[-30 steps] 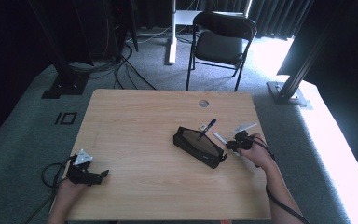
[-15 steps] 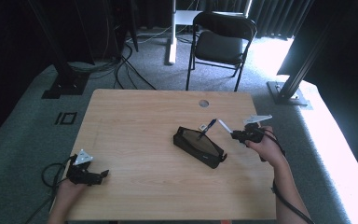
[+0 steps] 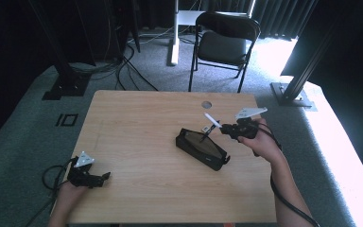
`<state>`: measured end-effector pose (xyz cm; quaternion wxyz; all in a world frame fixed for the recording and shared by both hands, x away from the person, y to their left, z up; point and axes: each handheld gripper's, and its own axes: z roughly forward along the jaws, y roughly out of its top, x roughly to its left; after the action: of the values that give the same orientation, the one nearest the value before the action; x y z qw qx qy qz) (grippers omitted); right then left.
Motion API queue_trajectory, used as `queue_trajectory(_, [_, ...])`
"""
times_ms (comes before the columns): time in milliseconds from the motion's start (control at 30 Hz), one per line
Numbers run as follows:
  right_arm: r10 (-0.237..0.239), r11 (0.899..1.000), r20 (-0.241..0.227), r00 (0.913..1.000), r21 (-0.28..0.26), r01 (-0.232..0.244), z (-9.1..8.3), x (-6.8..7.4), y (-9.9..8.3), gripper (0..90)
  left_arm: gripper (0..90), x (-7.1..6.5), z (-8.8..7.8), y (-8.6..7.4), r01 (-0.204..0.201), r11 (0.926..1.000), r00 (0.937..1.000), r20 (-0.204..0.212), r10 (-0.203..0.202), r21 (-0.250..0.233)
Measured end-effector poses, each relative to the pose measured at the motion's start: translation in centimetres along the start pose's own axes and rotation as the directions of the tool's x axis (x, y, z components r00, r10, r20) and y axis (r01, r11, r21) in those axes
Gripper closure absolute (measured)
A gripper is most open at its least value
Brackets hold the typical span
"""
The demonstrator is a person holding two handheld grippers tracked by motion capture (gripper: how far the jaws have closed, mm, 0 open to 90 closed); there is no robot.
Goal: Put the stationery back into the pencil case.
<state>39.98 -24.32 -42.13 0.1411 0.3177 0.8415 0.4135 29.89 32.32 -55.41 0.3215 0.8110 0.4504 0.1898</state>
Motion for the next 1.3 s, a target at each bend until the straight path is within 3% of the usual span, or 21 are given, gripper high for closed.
queue_trajectory(267, [-0.042,0.999,-0.052,0.9977,0.025,0.043,1.7,2.3,1.2,78.4,1.7,0.0,0.0,0.0,0.0,1.0,1.0,0.0,0.0,0.0])
queue_trajectory(467, [-0.053,0.996,-0.059,0.9968,0.065,0.057,3.4,3.2,1.3,78.4,1.6,0.0,0.0,0.0,0.001,1.0,1.0,0.0,-0.001,0.0])
queue_trajectory(767, [-0.052,0.988,-0.063,0.9967,0.143,0.061,5.8,3.7,0.3,78.4,1.7,0.0,0.0,0.0,0.001,1.0,1.0,0.0,-0.001,0.0])
queue_trajectory(900, [-0.062,0.98,-0.066,0.9959,0.187,0.074,6.5,3.8,-0.1,78.4,1.7,0.0,0.0,0.0,0.0,1.0,1.0,0.0,0.0,0.0])
queue_trajectory(1233, [-0.074,0.962,-0.074,0.9945,0.256,0.091,8.2,3.9,-0.7,78.4,1.7,0.0,0.0,0.0,0.001,1.0,1.0,0.0,-0.001,0.0])
queue_trajectory(1300, [-0.067,0.963,-0.084,0.9942,0.255,0.087,8.3,3.9,-0.8,78.4,1.6,0.0,0.0,0.0,0.0,1.0,1.0,0.0,0.0,0.0])
